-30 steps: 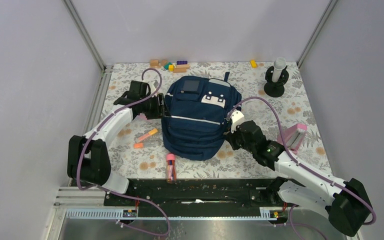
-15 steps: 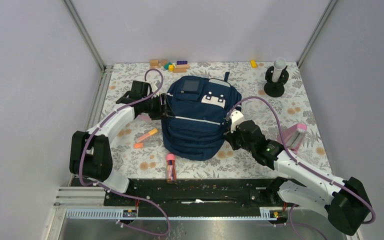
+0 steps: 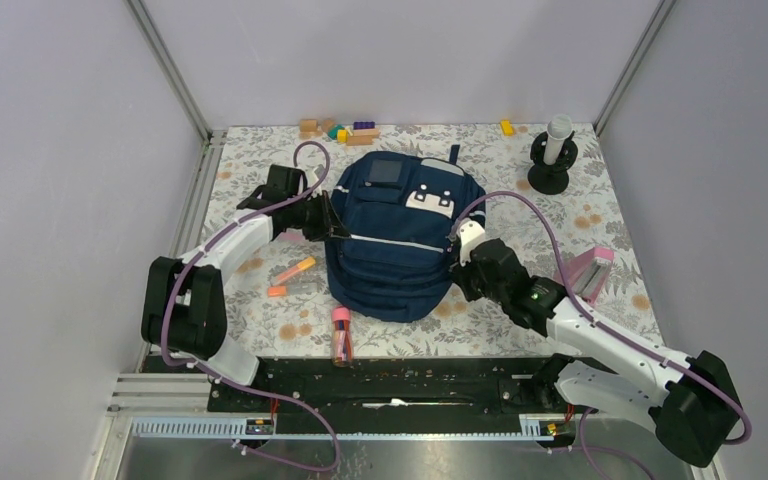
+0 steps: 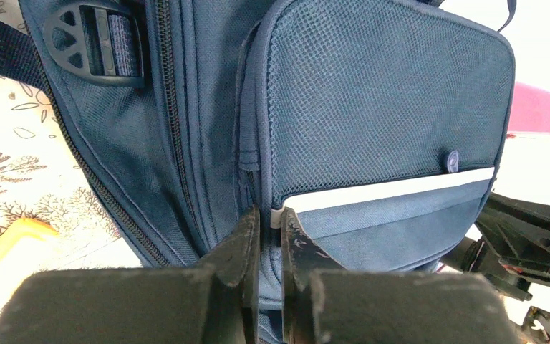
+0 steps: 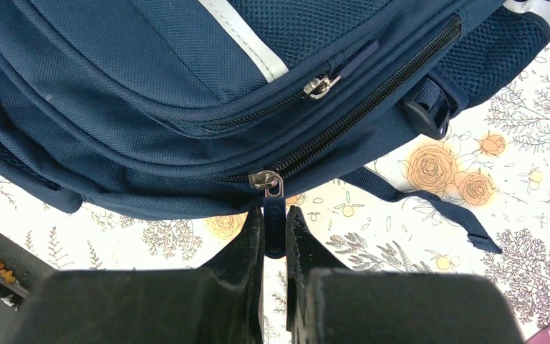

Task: Pack the student bag
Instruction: Unzip the student bag at the center of the board.

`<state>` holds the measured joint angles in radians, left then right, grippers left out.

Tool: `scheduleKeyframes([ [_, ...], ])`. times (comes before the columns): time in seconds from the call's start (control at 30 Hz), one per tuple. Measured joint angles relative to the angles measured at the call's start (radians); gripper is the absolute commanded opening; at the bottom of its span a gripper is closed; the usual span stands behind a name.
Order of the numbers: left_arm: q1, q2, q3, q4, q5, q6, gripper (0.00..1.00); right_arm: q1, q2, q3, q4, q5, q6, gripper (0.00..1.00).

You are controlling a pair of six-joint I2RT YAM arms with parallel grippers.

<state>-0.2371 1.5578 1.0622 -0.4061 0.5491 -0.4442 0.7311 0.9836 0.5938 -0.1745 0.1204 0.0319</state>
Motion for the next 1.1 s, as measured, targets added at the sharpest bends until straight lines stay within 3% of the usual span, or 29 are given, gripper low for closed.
scheduleKeyframes([
  [0.47, 0.0, -0.041, -0.083, 0.137, 0.016, -0.098, 0.0, 0.12, 0.066, 0.068, -0.088, 0.116, 0.03, 0.0],
  [1.1, -0.002, -0.116, -0.084, 0.251, 0.008, -0.268, 0.0, 0.337, 0.168, 0.189, -0.124, 0.197, 0.131, 0.0],
])
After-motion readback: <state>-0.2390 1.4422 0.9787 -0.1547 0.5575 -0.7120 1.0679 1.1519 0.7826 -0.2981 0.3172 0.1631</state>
